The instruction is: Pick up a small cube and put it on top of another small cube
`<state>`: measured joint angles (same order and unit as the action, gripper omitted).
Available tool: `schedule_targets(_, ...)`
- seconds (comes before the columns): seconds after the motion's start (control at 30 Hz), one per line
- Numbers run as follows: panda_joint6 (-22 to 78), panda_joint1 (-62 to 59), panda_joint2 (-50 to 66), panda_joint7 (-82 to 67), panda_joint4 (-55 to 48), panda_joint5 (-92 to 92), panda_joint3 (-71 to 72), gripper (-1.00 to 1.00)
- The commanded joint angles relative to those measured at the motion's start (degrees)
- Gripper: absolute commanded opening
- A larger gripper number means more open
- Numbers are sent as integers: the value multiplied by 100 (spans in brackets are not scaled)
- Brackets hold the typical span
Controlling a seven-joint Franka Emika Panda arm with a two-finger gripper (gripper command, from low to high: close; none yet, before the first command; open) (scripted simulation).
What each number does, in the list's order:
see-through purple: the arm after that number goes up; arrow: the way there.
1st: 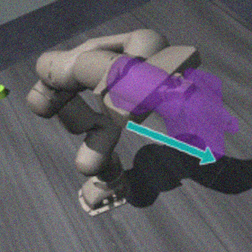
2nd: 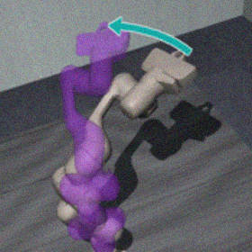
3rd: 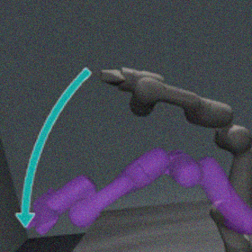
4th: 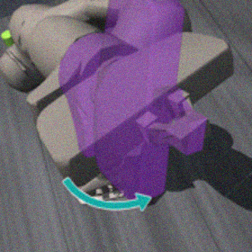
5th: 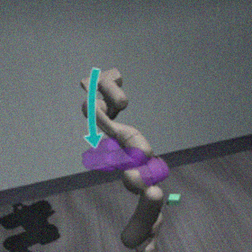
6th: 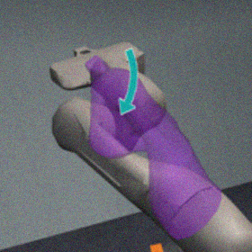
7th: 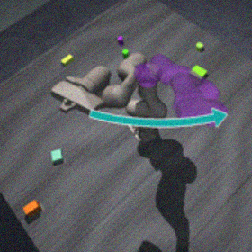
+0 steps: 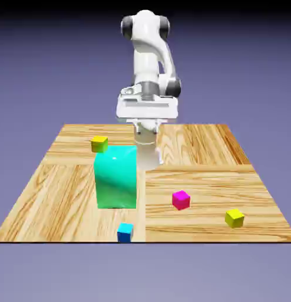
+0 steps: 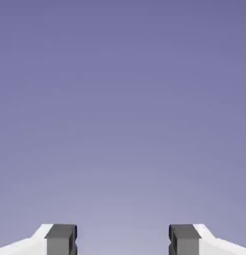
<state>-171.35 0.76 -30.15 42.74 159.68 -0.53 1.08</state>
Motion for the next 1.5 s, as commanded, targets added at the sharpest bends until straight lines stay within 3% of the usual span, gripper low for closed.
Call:
schedule_targets(0.0,221,6,208,23,-110,-44,89,0)
schedule_targets(0.73,5076,141,4776,532,-2524,-1002,2051,0)
schedule_targets(0.8,5186,144,4880,544,-2579,-1024,2095,0)
schedule_targets(0.93,4222,265,5564,833,-2243,-1453,1806,0)
schedule_targets(0.97,4222,265,5564,833,-2243,-1453,1806,-100)
schedule_targets(1.13,5188,167,4889,510,-2597,-1048,2091,-100)
schedule_targets(1.47,5454,1860,5435,-1980,-3997,-2749,1802,-100)
